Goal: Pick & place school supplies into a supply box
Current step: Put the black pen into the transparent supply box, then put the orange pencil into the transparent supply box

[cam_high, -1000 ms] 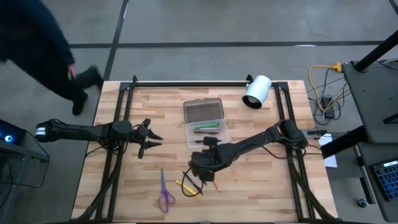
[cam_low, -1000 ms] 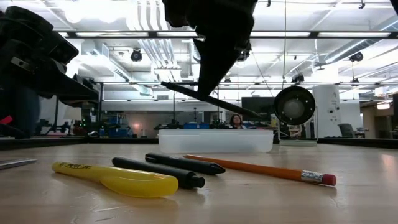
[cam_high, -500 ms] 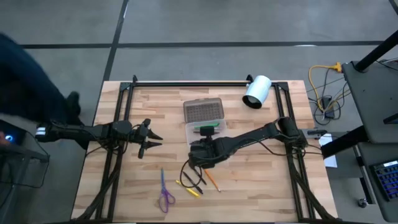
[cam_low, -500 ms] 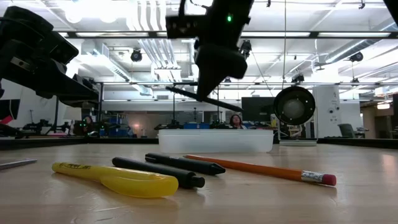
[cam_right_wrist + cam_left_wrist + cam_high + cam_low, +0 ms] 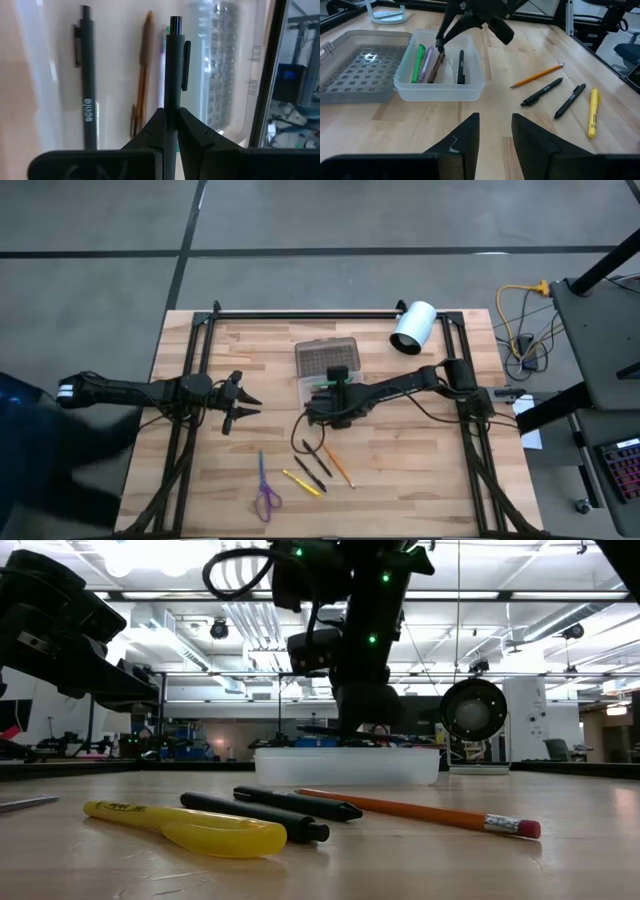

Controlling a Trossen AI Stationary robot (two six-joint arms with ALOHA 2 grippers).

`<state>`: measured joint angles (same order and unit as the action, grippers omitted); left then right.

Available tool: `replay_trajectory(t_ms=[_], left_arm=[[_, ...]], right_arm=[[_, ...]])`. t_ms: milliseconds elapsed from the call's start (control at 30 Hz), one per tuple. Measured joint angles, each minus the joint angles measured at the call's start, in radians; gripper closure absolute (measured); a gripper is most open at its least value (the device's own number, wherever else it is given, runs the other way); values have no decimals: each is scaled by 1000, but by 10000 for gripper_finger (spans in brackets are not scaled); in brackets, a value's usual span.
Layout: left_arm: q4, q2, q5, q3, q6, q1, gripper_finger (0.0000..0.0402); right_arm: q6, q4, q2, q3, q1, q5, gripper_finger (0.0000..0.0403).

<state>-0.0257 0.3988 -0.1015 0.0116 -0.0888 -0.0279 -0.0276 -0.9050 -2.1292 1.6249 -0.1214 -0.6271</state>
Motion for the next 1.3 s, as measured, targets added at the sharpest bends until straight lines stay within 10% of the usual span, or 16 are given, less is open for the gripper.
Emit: replay_trajectory(t_ms=[1300], left_arm=[[0,0,0,0,0,0,302]], right_arm=[[-39,78,9,-2,2,105,349]])
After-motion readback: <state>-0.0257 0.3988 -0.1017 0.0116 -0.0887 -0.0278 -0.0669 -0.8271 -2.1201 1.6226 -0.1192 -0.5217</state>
